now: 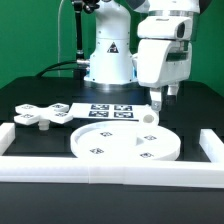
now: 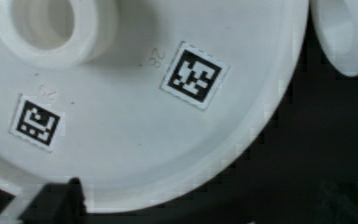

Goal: Assemble round table

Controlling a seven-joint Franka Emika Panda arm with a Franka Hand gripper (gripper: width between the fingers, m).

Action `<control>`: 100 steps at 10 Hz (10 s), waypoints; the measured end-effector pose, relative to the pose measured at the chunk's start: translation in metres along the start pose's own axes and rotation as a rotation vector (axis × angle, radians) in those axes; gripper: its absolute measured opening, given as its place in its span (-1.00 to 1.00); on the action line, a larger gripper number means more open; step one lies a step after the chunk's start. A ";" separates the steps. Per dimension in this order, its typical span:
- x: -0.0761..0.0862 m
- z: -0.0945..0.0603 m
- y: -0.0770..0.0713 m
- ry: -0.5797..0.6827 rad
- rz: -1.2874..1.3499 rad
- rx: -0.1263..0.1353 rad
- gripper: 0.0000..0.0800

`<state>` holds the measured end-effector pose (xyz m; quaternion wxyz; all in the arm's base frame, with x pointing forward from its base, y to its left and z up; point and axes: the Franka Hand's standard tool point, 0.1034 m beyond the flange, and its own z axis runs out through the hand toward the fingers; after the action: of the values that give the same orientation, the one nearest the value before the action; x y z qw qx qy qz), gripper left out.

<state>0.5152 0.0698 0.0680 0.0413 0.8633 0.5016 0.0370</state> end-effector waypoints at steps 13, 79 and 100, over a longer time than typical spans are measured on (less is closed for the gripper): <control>-0.047 0.028 0.056 -0.051 -0.165 0.043 0.62; -0.061 0.020 -0.036 -0.283 1.489 0.406 0.62; -0.060 0.056 -0.067 -0.782 1.276 0.873 0.02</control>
Offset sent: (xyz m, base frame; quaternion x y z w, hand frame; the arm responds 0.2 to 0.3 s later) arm 0.0000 0.0000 0.0000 0.0000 0.0000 0.0000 1.0000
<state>0.4334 0.0489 0.0042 -0.1529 0.8693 -0.1596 -0.4421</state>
